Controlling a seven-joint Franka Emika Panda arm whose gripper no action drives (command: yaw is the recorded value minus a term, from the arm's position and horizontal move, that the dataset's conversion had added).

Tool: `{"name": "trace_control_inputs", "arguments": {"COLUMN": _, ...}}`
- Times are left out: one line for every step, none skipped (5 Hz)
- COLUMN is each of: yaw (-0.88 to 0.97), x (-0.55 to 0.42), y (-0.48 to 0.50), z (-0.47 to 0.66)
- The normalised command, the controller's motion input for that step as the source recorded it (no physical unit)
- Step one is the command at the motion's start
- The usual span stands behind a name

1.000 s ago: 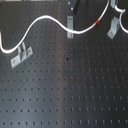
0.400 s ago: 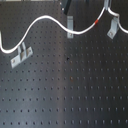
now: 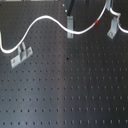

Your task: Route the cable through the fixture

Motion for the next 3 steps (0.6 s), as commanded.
{"name": "trace_control_inputs", "arguments": {"yaw": 0.0, "x": -0.102, "y": -0.239, "z": 0.2}}
{"name": "trace_control_inputs", "arguments": {"yaw": 0.0, "x": -0.265, "y": -0.295, "z": 0.03}}
{"name": "trace_control_inputs", "arguments": {"yaw": 0.0, "x": -0.225, "y": -0.262, "z": -0.14}}
